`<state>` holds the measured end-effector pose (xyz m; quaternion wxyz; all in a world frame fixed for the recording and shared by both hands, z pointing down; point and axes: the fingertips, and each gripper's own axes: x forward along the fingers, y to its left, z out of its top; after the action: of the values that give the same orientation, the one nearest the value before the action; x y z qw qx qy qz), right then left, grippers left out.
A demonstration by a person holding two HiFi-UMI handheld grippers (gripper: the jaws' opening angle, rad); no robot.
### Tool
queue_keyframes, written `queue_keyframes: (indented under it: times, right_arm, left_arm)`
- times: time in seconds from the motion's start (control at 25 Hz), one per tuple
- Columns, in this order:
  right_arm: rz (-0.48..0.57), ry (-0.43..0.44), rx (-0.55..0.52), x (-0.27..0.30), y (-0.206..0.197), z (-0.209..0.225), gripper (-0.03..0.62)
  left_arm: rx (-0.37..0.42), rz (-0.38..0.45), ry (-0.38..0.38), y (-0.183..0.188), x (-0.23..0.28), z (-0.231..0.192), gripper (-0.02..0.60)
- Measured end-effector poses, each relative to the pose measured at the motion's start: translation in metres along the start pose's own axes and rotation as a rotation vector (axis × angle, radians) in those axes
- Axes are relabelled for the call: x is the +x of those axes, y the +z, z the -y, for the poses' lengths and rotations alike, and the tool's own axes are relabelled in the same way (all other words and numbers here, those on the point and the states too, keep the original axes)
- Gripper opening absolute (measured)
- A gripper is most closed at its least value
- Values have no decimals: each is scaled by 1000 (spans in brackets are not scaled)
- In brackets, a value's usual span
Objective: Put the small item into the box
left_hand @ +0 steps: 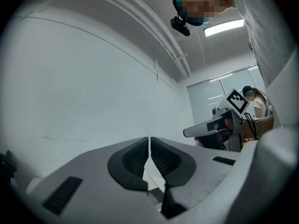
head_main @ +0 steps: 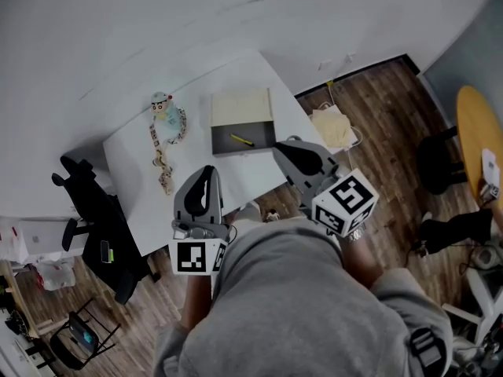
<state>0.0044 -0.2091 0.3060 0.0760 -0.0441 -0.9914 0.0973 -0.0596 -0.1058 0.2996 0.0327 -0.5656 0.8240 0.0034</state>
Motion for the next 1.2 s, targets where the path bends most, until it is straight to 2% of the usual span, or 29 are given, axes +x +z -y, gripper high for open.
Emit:
queue_keyframes:
  times: [0.44,1.2]
  right_arm:
    - [-5,8,-66,3,2,-10,32]
    - [-8,24,-37,4,3,-3,32]
  left_arm:
    - [-5,-10,4,-6,-8,0,46]
    - [-10,-22,19,-14,-5,5,44]
